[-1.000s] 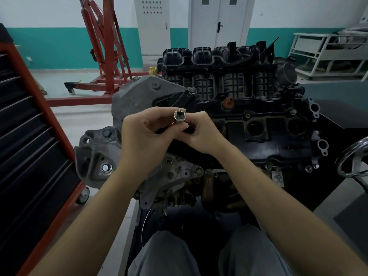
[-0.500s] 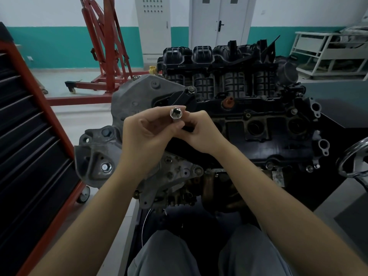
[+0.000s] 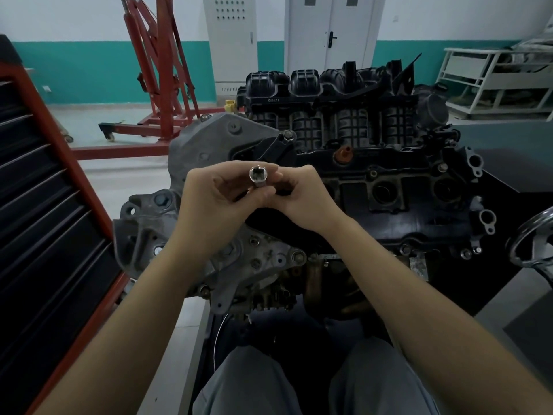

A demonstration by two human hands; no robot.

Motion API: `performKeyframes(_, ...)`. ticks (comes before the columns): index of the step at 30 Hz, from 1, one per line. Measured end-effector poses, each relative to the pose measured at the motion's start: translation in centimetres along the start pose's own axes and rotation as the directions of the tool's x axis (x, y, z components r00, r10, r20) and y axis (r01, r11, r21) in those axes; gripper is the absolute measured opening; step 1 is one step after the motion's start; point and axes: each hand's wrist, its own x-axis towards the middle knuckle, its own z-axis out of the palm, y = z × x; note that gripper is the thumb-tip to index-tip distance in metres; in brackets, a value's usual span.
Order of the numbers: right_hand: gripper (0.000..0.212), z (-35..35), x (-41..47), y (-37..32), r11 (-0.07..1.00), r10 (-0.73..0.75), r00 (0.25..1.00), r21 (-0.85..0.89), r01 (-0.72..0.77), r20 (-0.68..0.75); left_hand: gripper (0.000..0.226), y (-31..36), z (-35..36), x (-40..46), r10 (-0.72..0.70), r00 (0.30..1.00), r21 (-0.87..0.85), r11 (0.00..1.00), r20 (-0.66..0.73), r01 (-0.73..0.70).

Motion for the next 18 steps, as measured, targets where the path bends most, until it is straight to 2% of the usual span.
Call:
performKeyframes(2, 0.019, -0.08, 0.02, -0.12, 1.0, -0.001, 1.0, 0.006, 0.001, -0.02, 0.028, 0.16, 0.05, 0.06, 0.031, 0.998, 0.092, 0.995, -0.057, -0.026)
performKeyframes(5, 0.023, -0.06, 0.05, -0.22, 1.0, 0.004, 1.0, 0.02, -0.004, -0.005, 0.028, 0.21, 0.28, 0.02, 0.036, 0.991, 0.095, 0.995, -0.129, -0.024)
performKeyframes(7, 0.028, 0.1, 0.06, -0.26, 1.0, -0.008, 1.0, 0.016, 0.008, 0.027, 0.032, 0.16, 0.34, -0.01, 0.028, 0.994, 0.053, 0.998, -0.108, -0.023)
performKeyframes(10, 0.026, 0.06, 0.04, -0.26, 1.0, -0.012, 0.999, 0.018, 0.011, 0.042, 0.035, 0.03, 0.1, 0.0, 0.016, 1.0, -0.041, 0.999, 0.0, -0.016)
performKeyframes(12, 0.021, -0.03, 0.04, -0.19, 1.0, 0.005, 0.999, 0.021, -0.006, 0.045, 0.03, -0.01, -0.05, 0.05, 0.029, 0.999, 0.009, 1.0, 0.042, -0.029)
performKeyframes(15, 0.014, -0.12, 0.13, 0.06, 1.0, 0.006, 0.999, -0.008, -0.006, 0.037, 0.025, 0.24, 0.06, 0.0, 0.084, 0.996, 0.17, 0.982, -0.033, -0.077)
performKeyframes(18, 0.02, 0.02, 0.09, 0.08, 1.0, -0.028, 0.998, 0.012, 0.028, 0.051, 0.028, 0.5, 0.3, 0.03, 0.075, 0.995, 0.133, 0.989, -0.073, -0.064)
